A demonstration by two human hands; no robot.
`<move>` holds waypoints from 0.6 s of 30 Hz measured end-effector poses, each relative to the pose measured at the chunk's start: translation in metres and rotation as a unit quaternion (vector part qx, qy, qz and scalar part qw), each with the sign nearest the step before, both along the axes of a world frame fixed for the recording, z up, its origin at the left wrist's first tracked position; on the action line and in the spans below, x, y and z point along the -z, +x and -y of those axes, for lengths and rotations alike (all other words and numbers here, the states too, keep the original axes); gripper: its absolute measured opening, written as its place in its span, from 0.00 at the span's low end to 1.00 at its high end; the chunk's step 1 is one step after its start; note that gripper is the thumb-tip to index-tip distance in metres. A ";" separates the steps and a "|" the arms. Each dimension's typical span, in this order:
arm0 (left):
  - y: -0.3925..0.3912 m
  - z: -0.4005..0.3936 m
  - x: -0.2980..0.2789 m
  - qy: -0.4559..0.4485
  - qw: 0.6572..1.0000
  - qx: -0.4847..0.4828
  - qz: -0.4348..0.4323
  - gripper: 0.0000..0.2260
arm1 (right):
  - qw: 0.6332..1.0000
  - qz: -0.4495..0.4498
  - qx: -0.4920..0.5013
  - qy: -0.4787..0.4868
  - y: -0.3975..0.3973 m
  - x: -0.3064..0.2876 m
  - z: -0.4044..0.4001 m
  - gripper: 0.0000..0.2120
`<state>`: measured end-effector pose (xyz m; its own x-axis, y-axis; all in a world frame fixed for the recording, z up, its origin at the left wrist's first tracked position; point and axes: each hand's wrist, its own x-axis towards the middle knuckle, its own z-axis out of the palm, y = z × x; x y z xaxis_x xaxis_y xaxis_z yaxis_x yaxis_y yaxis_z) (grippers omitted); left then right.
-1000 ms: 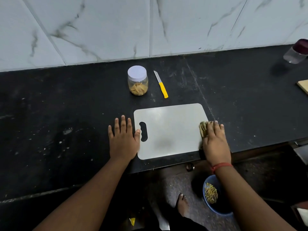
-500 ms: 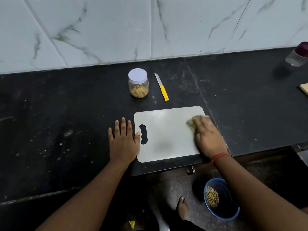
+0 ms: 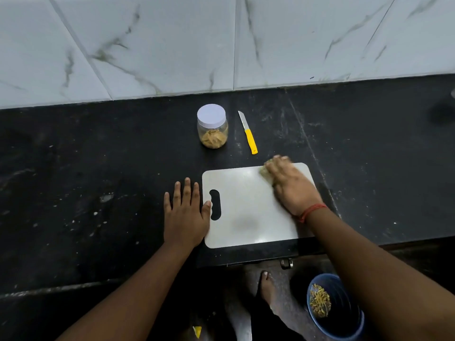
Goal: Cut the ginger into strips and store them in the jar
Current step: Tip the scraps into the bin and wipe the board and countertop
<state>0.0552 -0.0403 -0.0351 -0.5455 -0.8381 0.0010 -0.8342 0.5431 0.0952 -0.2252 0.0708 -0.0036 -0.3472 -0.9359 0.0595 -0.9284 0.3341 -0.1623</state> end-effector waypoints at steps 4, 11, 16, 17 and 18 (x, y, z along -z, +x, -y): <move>0.001 0.000 0.005 0.010 1.000 -0.002 -0.009 0.32 | 0.991 0.024 0.131 -0.031 -0.015 -0.002 0.003 0.26; -0.005 -0.001 -0.008 0.042 0.998 -0.027 -0.039 0.34 | 0.996 0.035 0.075 -0.020 -0.046 0.001 0.001 0.27; -0.056 -0.001 -0.019 0.004 0.997 0.014 -0.074 0.29 | 0.991 0.089 0.082 -0.053 -0.066 0.000 0.019 0.28; -0.069 -0.001 -0.021 0.000 0.997 0.024 -0.074 0.28 | 0.989 0.099 0.087 -0.064 -0.073 -0.002 0.026 0.28; -0.080 -0.001 -0.022 -0.001 0.997 0.033 -0.073 0.28 | 0.988 0.108 0.087 -0.072 -0.079 -0.005 0.034 0.28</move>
<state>-0.0243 -0.0392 -0.0135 -0.5926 -0.8008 0.0866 -0.7745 0.5961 0.2117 -0.3041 0.0363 0.0009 -0.5219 -0.8478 0.0941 -0.7969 0.4453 -0.4082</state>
